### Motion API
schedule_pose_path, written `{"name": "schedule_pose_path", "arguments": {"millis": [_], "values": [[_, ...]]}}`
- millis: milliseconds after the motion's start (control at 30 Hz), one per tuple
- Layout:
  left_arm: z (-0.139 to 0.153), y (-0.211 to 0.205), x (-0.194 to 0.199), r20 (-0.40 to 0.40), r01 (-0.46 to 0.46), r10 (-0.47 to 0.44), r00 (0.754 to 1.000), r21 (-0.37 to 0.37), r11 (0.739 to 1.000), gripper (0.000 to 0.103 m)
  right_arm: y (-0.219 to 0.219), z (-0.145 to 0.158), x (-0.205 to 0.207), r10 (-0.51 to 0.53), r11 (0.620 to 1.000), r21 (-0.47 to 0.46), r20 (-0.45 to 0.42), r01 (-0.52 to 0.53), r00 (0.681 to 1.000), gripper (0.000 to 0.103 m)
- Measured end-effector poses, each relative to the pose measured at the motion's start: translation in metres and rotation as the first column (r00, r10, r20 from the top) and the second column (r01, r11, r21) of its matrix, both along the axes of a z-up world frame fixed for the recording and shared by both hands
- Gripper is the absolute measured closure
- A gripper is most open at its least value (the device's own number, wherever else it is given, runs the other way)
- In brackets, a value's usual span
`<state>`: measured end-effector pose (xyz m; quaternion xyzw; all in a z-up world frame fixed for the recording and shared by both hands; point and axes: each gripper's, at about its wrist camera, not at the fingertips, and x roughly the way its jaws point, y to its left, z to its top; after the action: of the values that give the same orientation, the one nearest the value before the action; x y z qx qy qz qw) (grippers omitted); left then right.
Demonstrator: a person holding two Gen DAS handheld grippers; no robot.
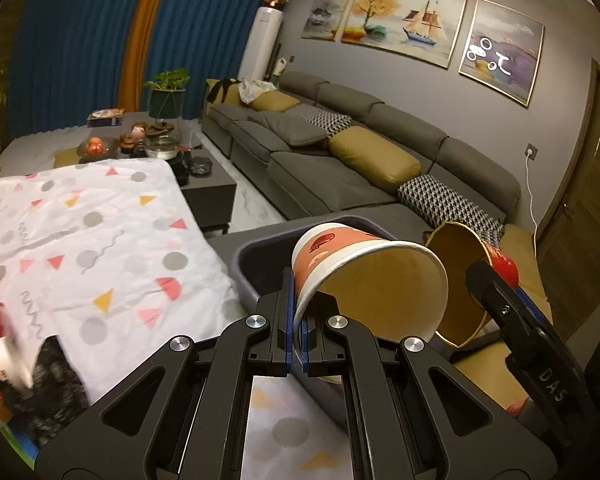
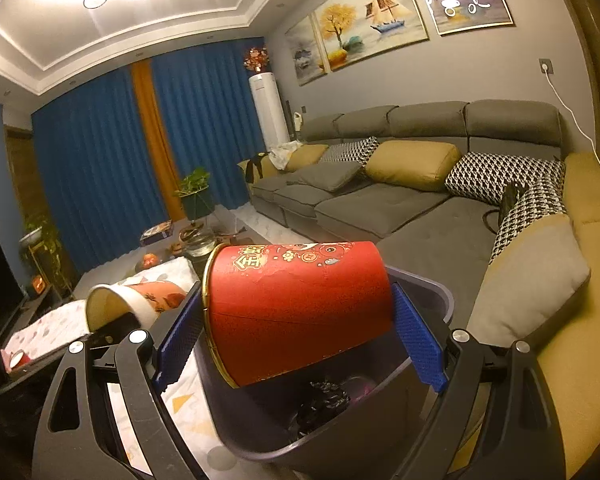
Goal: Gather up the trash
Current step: 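Carry both cups to the grey bin and release them inside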
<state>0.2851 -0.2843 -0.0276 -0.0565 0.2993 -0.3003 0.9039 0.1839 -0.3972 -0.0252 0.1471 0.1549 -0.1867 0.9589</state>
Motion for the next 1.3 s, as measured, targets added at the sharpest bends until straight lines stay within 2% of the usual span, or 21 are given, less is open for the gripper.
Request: {"name": "schedule_pose_path", "arguments": {"millis": [600, 967, 1033, 1100, 1200, 1300], "values": [[-0.028, -0.037, 0.028, -0.058, 0.062, -0.061, 0.996, 0.013, 0.998, 0.101, -0.026, -0.011, 0.022, -0.017, 0.999, 0.047, -0.038, 0.019, 0.999, 0.017], [-0.041, -0.038, 0.039, -0.100, 0.071, -0.070, 0.993, 0.015, 0.997, 0.101, -0.025, -0.018, 0.033, -0.021, 0.998, 0.056, -0.066, 0.025, 0.998, 0.017], [-0.042, -0.036, 0.040, -0.099, 0.065, -0.062, 0.993, 0.020, 0.998, 0.092, -0.025, -0.019, 0.034, -0.021, 0.998, 0.058, -0.070, 0.025, 0.997, 0.017], [-0.043, -0.032, 0.040, -0.097, 0.052, -0.050, 0.994, 0.019, 0.998, 0.065, -0.024, -0.020, 0.036, -0.024, 0.998, 0.058, -0.075, 0.028, 0.997, 0.017], [-0.042, -0.020, 0.041, -0.093, 0.012, -0.012, 0.996, 0.004, 1.000, 0.043, -0.026, -0.024, 0.039, -0.020, 0.997, 0.069, -0.082, 0.026, 0.996, 0.016], [-0.039, -0.006, 0.042, -0.097, -0.030, 0.028, 0.995, -0.023, 0.999, 0.028, -0.023, -0.028, 0.043, -0.011, 0.997, 0.070, -0.093, 0.017, 0.996, 0.016]]}}
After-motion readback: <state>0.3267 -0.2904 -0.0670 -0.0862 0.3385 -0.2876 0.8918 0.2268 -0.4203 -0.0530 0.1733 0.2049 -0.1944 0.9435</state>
